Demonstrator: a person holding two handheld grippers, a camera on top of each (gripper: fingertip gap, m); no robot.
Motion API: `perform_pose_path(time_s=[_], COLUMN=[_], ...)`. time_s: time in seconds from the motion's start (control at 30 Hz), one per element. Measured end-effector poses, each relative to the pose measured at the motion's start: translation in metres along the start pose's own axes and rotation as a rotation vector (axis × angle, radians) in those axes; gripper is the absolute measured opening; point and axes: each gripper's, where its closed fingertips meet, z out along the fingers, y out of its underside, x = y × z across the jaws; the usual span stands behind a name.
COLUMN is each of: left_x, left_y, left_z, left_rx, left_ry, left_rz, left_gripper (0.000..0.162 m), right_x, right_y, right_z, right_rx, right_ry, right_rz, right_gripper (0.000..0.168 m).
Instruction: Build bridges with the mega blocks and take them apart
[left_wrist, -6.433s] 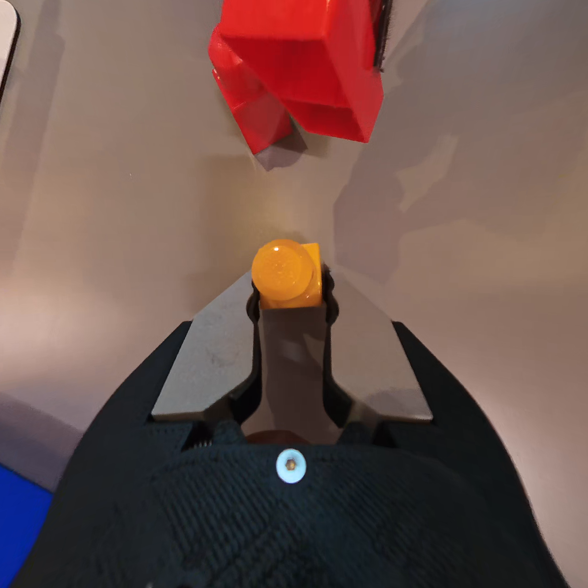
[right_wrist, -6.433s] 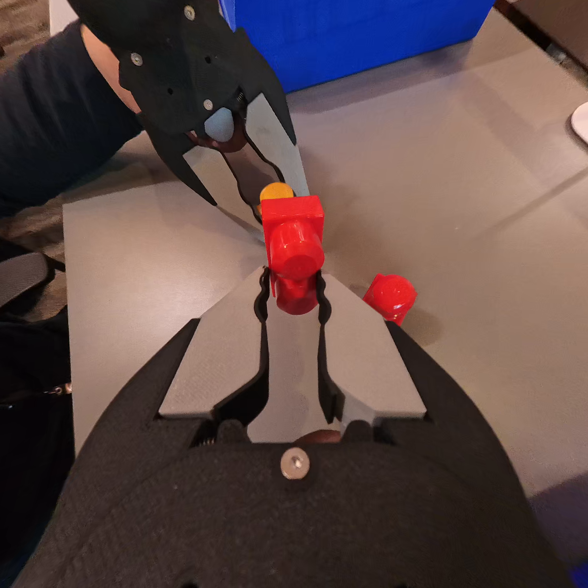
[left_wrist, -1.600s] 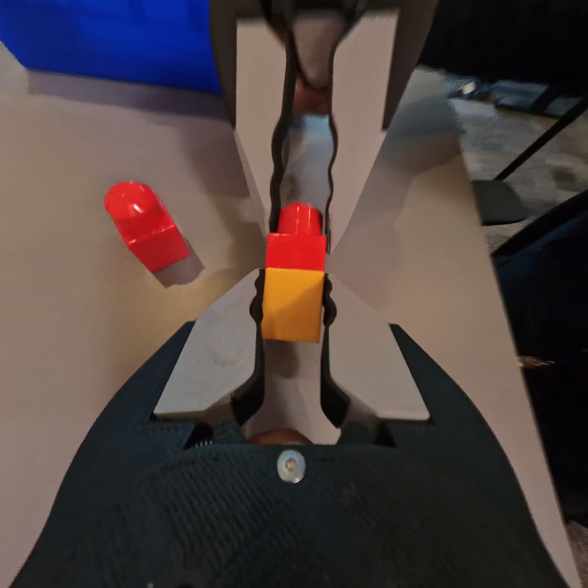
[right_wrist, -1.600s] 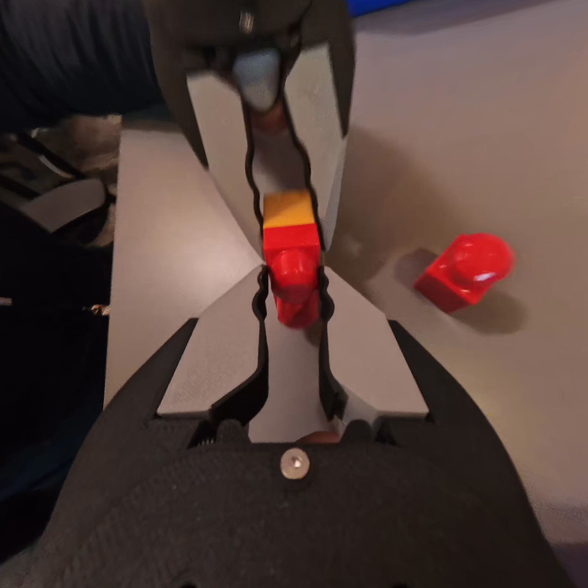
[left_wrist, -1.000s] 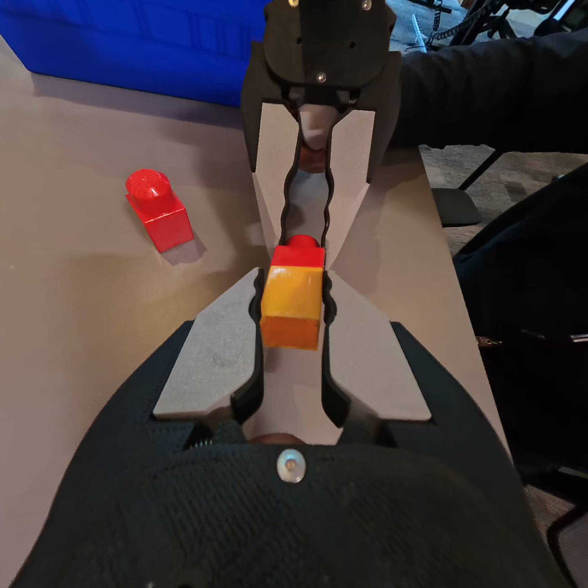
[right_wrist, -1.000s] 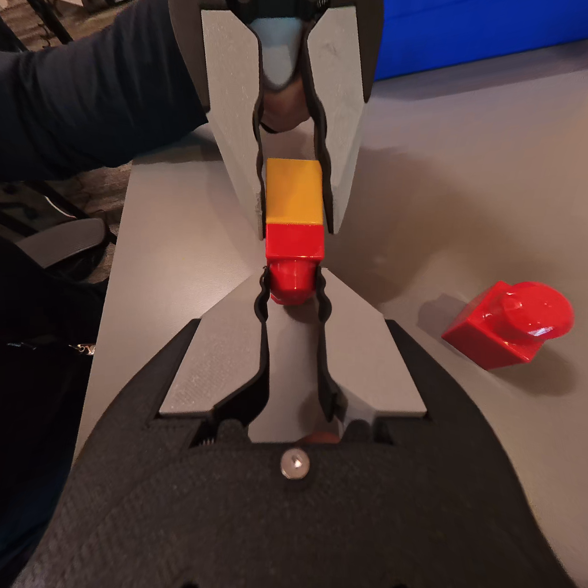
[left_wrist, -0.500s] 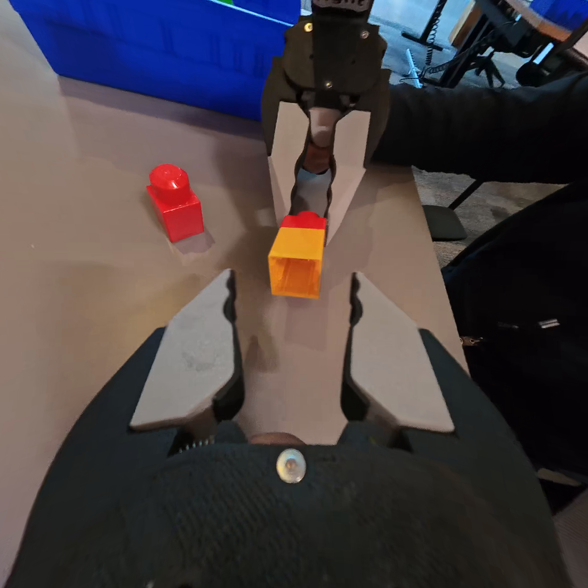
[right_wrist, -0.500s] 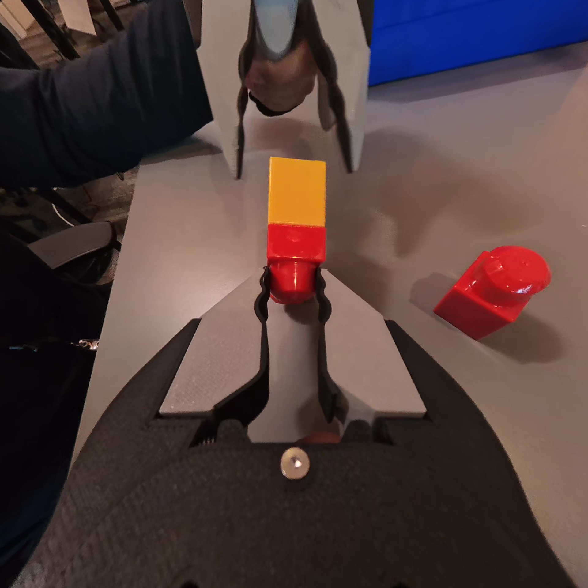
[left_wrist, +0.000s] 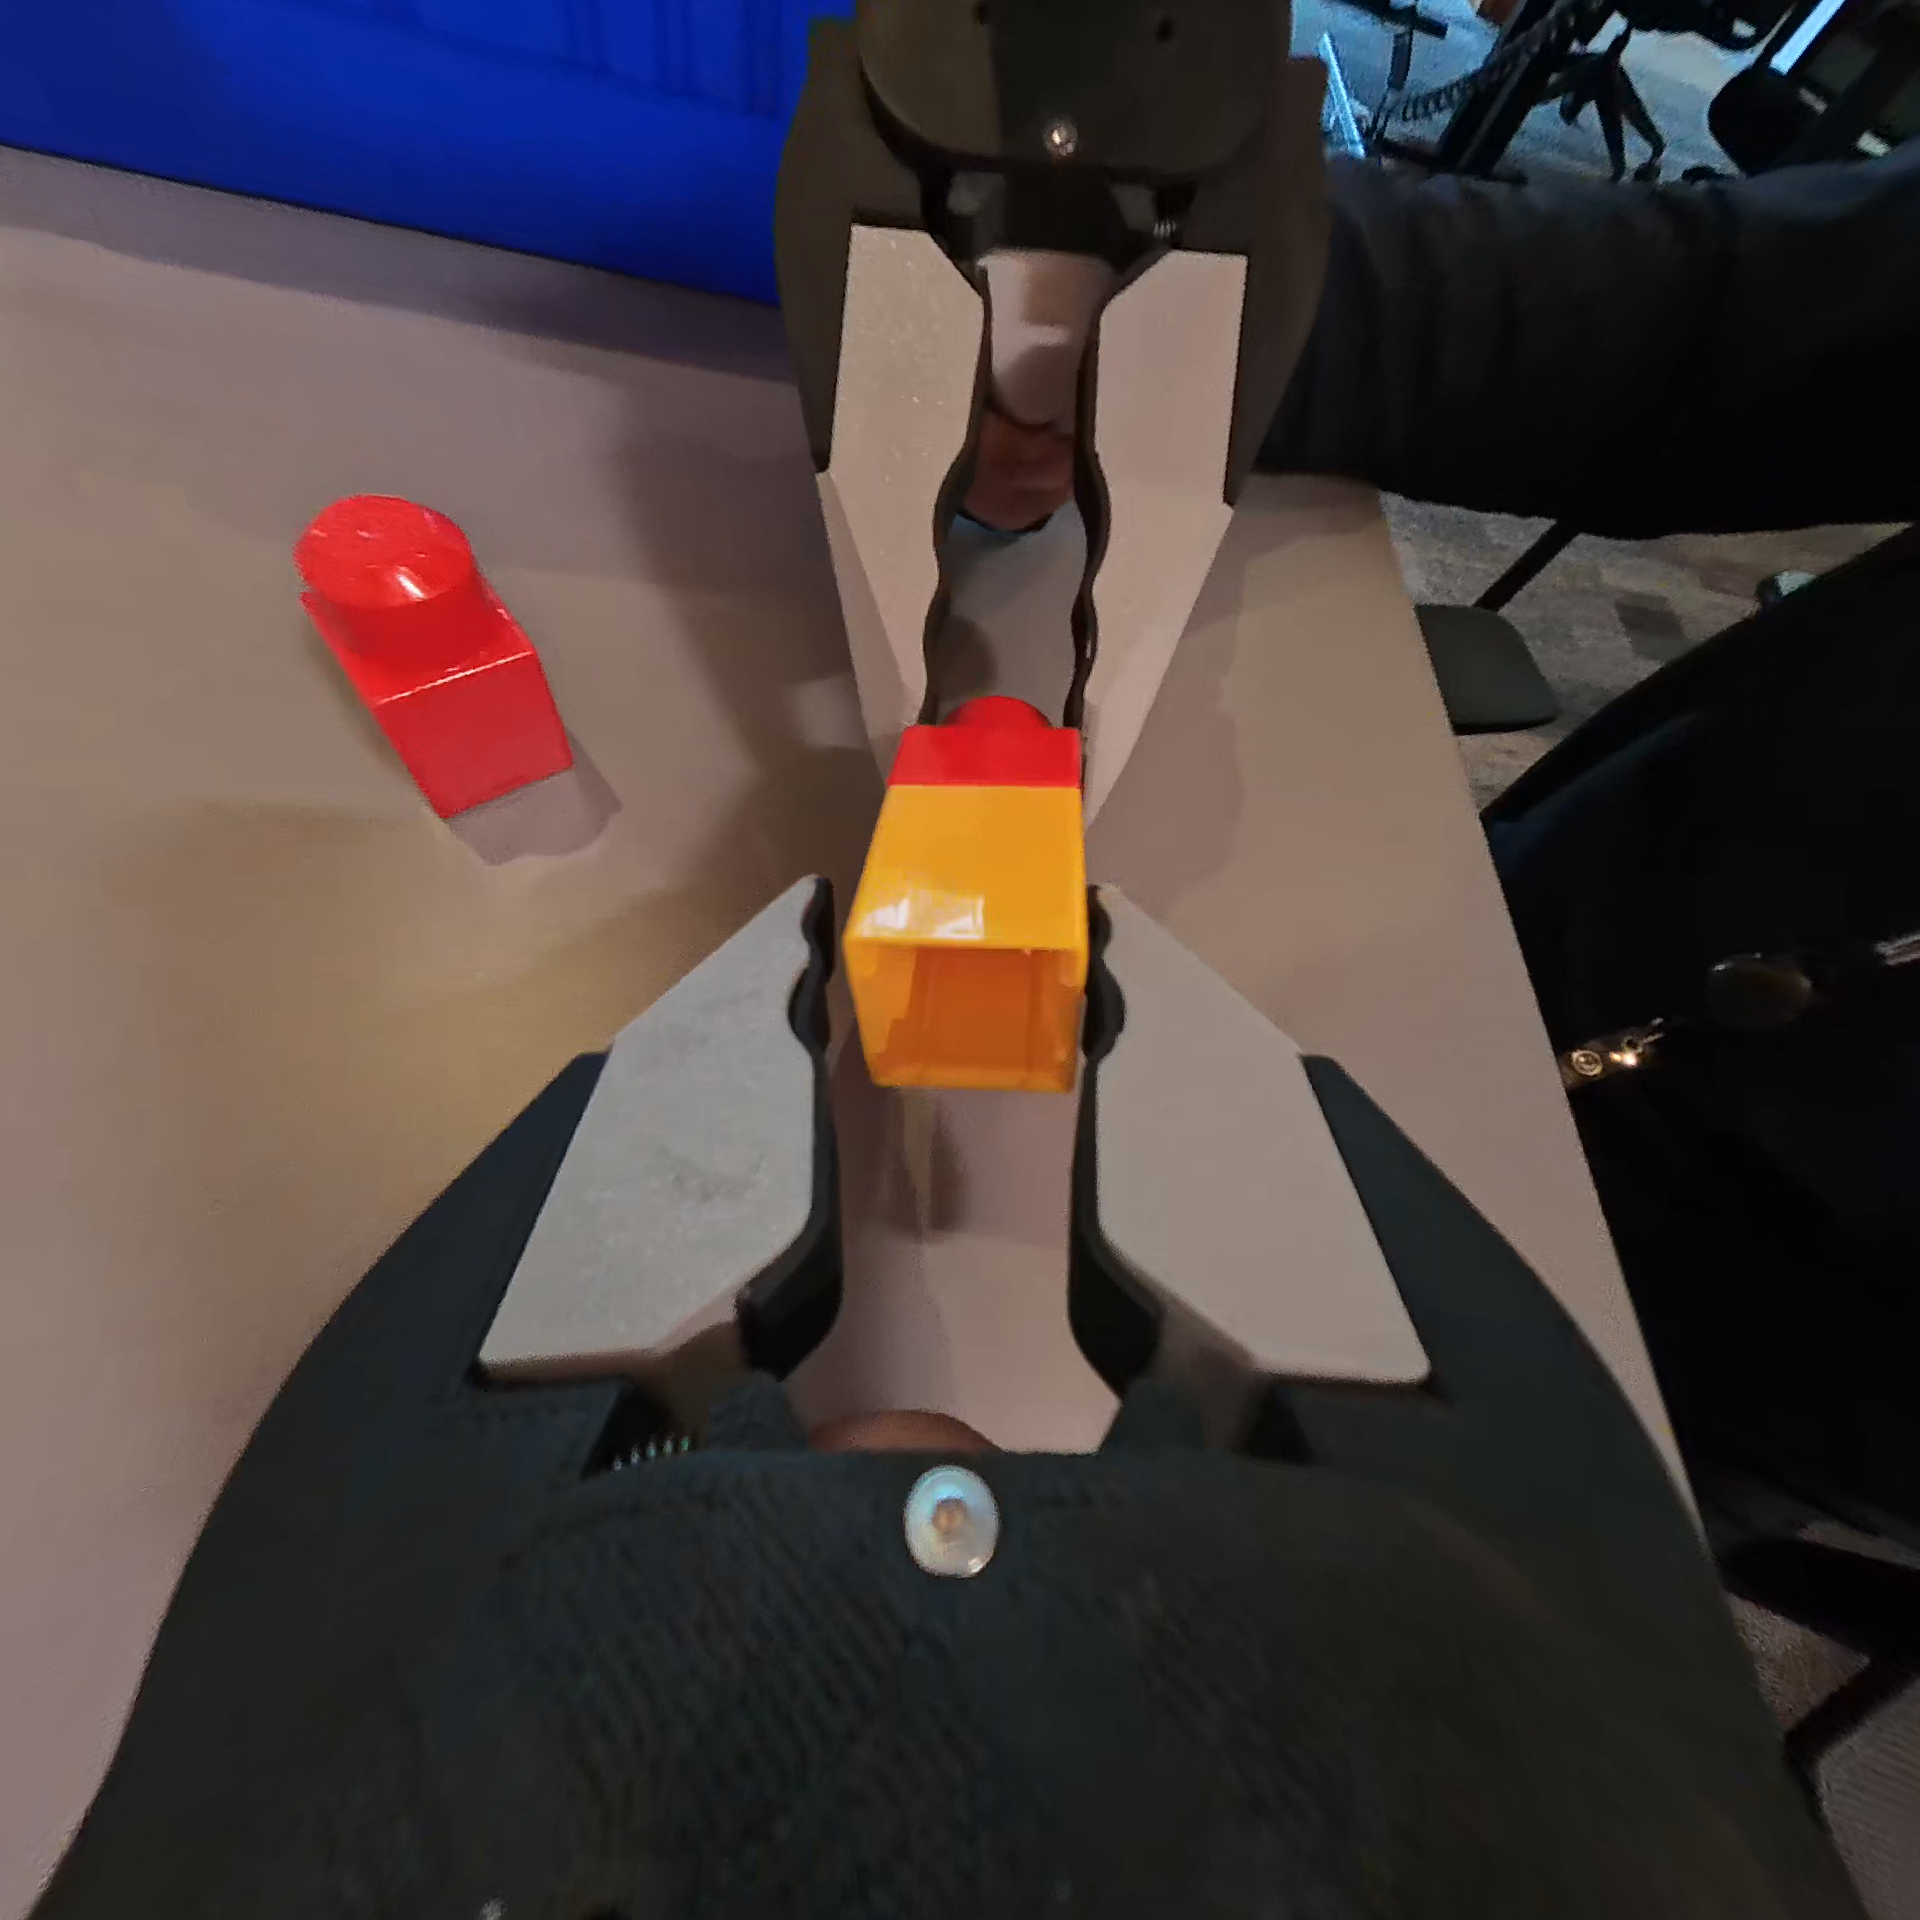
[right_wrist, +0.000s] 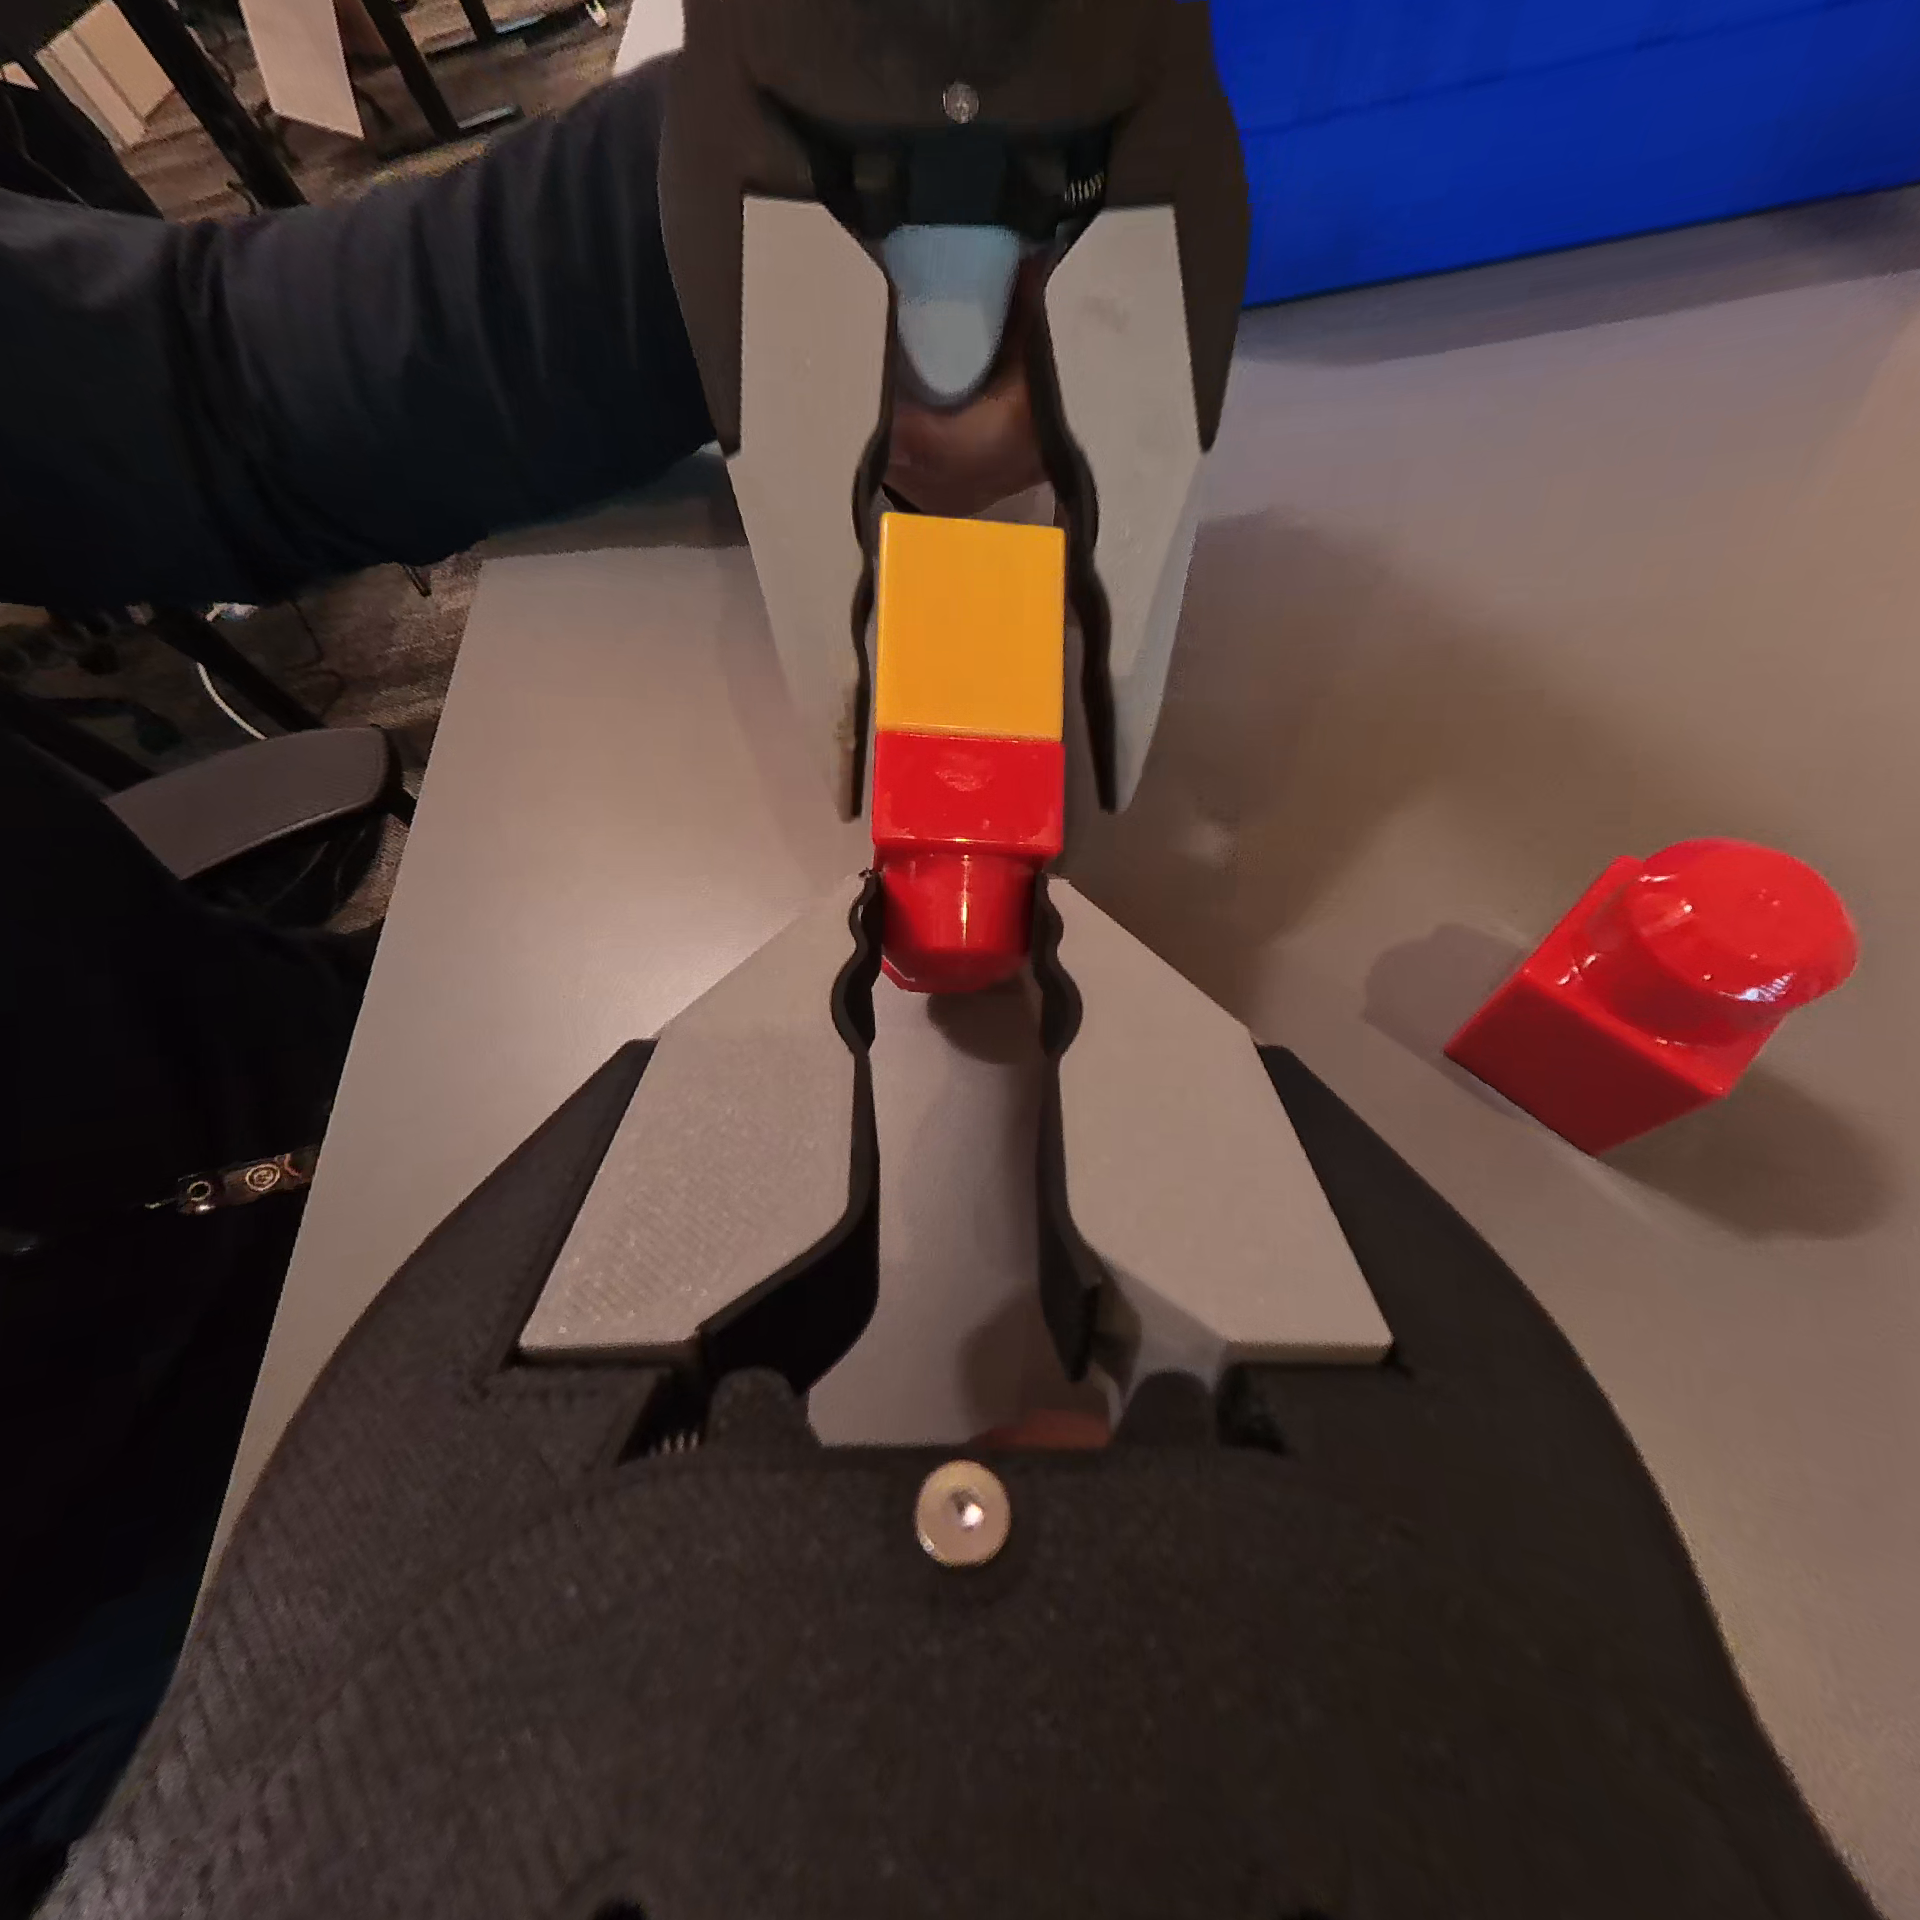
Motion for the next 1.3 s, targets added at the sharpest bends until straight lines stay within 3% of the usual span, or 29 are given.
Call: perform_pose_path(time_s=[0.57,1.3], left_x=[-0.015,-0.030], left_y=[-0.009,-0.014], left_z=[-0.016,-0.021], left_rx=[0.095,0.133], left_ry=[-0.052,-0.127], left_rz=[-0.062,-0.068], left_gripper=[0.061,0.061], right_x=[0.004,0.023], right_y=[-0.003,-0.020], right_z=[-0.001,-0.017], right_rx=[0.037,0.172], right_ry=[-0.008,0.067], right_rz=[0.028,0.088], right_gripper=[0.025,0.026])
